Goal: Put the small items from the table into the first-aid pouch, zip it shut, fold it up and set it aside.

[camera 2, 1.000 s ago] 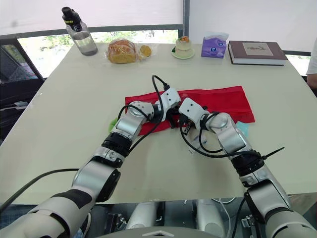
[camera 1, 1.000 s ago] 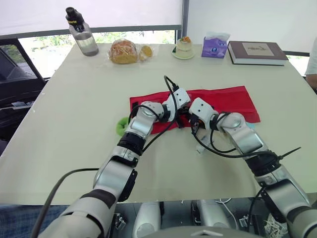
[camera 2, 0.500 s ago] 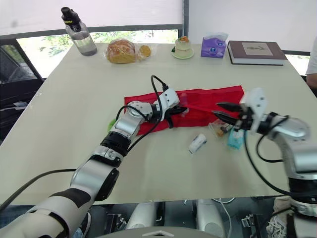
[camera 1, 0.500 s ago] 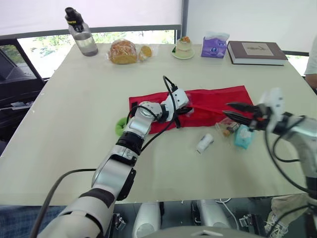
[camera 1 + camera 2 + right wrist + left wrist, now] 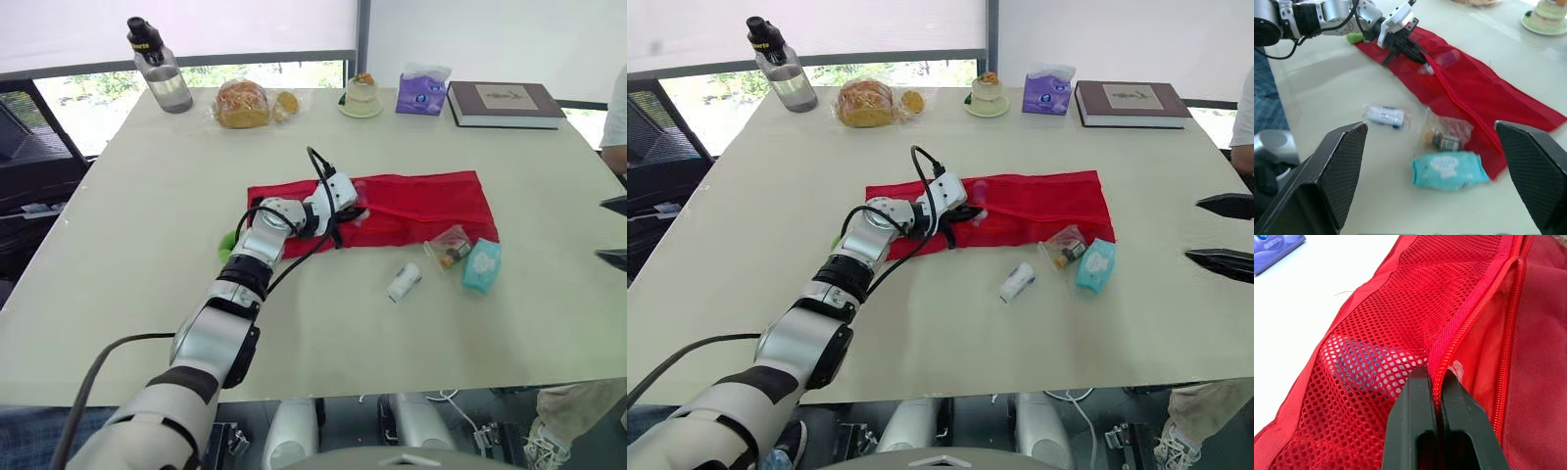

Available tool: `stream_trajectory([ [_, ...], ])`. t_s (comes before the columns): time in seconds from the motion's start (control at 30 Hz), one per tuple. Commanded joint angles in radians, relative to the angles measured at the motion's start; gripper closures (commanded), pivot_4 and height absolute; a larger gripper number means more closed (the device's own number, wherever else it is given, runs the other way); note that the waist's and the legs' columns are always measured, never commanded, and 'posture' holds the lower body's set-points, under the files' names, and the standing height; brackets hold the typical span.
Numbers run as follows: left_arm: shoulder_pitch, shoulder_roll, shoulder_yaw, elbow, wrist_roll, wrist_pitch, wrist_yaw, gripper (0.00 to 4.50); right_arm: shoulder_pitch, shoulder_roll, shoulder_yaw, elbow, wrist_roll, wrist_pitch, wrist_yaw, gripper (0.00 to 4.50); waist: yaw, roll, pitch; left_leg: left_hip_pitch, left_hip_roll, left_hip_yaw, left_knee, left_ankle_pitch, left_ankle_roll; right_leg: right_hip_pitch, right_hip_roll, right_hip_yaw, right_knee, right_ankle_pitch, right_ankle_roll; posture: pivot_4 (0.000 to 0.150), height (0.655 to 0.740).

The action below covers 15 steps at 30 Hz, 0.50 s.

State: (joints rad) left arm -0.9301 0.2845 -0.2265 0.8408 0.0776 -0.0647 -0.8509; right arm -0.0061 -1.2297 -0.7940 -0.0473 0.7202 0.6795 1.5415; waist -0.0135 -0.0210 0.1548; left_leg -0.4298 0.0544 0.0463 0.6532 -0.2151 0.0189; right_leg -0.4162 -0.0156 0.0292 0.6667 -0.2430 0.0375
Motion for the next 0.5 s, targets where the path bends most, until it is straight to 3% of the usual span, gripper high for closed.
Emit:
stream_trajectory([
  [0.03, -0.034, 0.011, 0.005, 0.049, 0.016, -0.034, -0.002, 4.5, -0.007, -0.078, -0.11, 0.039, 0.001, 0.041, 0.054, 0.08, -0.002, 0.0, 0.0, 0.0, 0.0, 0.0, 0.0, 0.0, 0.0, 0.0, 0.0, 0.0, 0.0, 0.0, 0.0, 0.15, 0.74],
  [0.17, -0.046, 0.01, 0.005, 0.07, 0.017, -0.046, -0.003, 4.5, -0.017, -0.061, -0.087, 0.001, 0.014, 0.047, 0.027, 0.08, -0.002, 0.0, 0.0, 0.0, 0.0, 0.001, 0.0, 0.0, 0.0, 0.0, 0.0, 0.0, -0.001, 0.0, 0.0, 0.15, 0.74],
  [0.3, -0.055, 0.002, 0.006, 0.092, 0.022, -0.059, 0.004, 4.5, -0.035, -0.009, 0.046, -0.075, 0.03, 0.048, -0.039, 0.08, -0.001, 0.0, 0.0, 0.0, 0.0, 0.0, 0.0, 0.0, 0.0, 0.0, 0.0, 0.0, -0.001, 0.0, 0.001, 0.15, 0.74],
  [0.5, -0.069, -0.017, 0.006, 0.11, 0.027, -0.068, 0.014, 4.5, -0.245, 0.16, 0.43, -0.159, -0.021, -0.094, -0.09, 0.08, -0.004, 0.0, 0.0, 0.0, 0.0, -0.001, 0.0, 0.0, 0.0, 0.001, 0.0, 0.0, -0.002, -0.001, 0.003, 0.15, 0.74],
])
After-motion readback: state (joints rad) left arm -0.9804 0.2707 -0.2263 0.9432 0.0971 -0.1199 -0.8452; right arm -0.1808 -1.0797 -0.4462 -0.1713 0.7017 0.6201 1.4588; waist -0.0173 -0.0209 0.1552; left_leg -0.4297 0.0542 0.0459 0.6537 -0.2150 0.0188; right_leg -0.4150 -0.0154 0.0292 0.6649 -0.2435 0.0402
